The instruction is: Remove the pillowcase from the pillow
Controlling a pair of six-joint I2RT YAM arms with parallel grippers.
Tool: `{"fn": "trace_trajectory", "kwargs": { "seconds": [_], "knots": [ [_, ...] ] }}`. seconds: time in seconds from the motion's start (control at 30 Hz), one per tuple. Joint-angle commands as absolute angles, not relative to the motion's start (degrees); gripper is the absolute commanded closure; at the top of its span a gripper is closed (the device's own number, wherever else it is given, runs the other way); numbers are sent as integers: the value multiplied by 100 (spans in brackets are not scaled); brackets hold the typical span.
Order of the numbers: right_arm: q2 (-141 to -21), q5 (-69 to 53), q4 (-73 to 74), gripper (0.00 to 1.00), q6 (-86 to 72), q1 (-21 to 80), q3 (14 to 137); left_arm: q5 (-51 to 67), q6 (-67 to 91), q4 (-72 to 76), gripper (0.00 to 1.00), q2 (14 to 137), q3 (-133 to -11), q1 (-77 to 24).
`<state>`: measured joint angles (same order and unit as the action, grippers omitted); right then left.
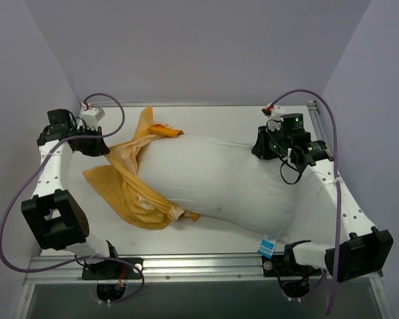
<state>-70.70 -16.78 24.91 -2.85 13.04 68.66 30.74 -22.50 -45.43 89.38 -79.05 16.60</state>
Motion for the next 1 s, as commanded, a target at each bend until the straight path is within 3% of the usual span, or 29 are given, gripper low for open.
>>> {"fn": "trace_trajectory", "kwargs": {
  "seconds": [0.0, 0.2, 0.33, 0.47, 0.57, 0.6, 0.73, 0.97],
  "knots": [
    [-6566, 1308, 3067, 100, 439, 369, 7409, 317, -2979, -3349, 98, 9009, -8385, 2637],
    [-6504, 1661, 3103, 100, 536, 334, 7761, 219, -2997, -3418, 98, 9211, -8718, 2961],
    [-6574, 925, 3041, 100, 422, 334, 7489, 1158, -3155, -3700, 97, 8931, -8545, 3094],
    [-6618, -446, 2673, 100, -235, 710, 6831, 1810, -3208, -4086, 81, 8272, -8113, 2270],
    [-6583, -212, 2268, 100, -597, 1247, 6355, 1994, -3146, -4385, 39, 8252, -8138, 1382],
    [-6609, -211, 2154, 100, -650, 1257, 6302, 2369, -3155, -4725, 2, 8314, -8243, 1136],
    [-6968, -106, 1943, 100, -642, 1065, 6188, 3311, -3269, -5711, 6, 8622, -9078, 1055],
    [-7523, 158, 1696, 100, -501, 897, 6301, 3629, -3858, -7021, 6, 8096, -9562, 1151]
  ]
}}
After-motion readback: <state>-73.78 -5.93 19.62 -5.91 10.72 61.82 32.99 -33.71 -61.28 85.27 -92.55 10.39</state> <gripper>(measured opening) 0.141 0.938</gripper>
